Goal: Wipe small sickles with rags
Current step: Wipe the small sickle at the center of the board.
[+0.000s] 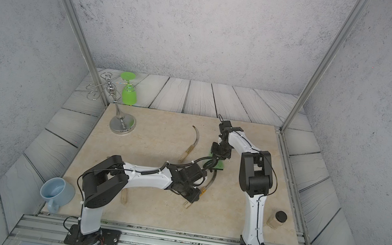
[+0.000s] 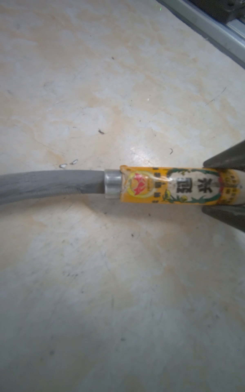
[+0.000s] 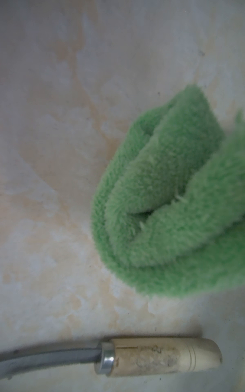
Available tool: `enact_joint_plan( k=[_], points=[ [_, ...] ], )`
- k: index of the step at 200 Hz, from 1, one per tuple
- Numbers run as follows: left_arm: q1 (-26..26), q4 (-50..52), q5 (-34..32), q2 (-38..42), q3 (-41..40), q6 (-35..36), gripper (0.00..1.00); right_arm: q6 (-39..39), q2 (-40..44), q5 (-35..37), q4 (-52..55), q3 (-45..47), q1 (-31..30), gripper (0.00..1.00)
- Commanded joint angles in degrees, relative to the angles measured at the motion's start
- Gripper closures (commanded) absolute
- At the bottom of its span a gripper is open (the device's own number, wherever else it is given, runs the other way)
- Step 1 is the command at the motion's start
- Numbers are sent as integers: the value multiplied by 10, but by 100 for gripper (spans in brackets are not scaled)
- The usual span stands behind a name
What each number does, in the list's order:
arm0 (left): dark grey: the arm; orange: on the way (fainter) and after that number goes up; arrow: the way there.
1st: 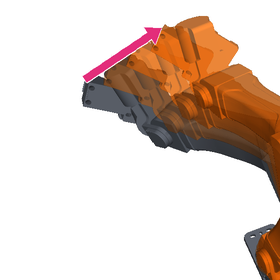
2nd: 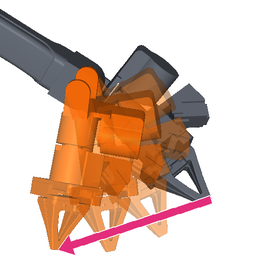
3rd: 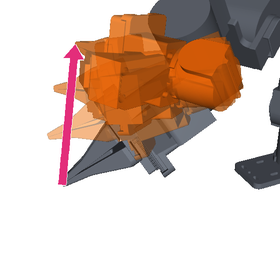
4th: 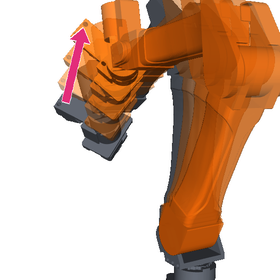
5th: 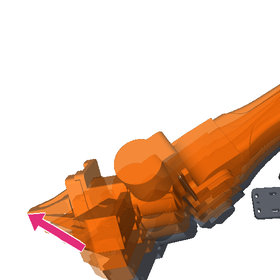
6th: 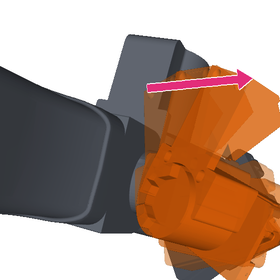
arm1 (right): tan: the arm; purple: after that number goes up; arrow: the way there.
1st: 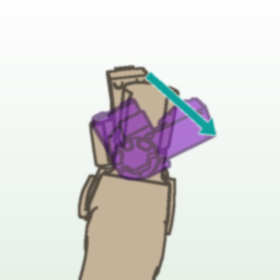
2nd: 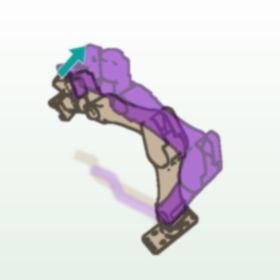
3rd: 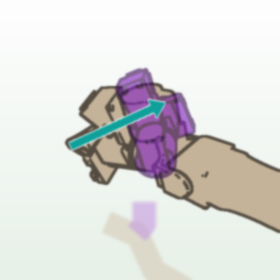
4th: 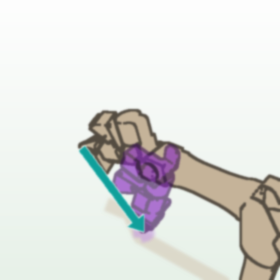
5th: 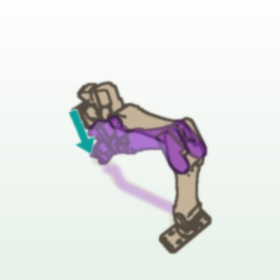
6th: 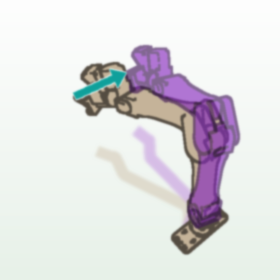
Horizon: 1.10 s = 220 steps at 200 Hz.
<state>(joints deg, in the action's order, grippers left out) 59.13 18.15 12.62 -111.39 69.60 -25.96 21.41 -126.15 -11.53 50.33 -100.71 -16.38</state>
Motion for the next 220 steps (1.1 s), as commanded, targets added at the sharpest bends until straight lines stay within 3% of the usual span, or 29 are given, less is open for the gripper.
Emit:
enact_joint_plan(
  k=[1,90,161,220],
  points=[
    [1,38,-16,2,-5,-6,100,-12,-6,20,27,49,-3,72],
    [-2,49,-35,-8,22,-7,100,9,120,14,-63,294,-24,71],
    [-19,48,-43,-6,27,-5,100,43,193,2,-111,418,-55,71],
    [-31,48,-42,-8,33,-1,100,102,250,-48,-186,524,-92,71]
  ],
)
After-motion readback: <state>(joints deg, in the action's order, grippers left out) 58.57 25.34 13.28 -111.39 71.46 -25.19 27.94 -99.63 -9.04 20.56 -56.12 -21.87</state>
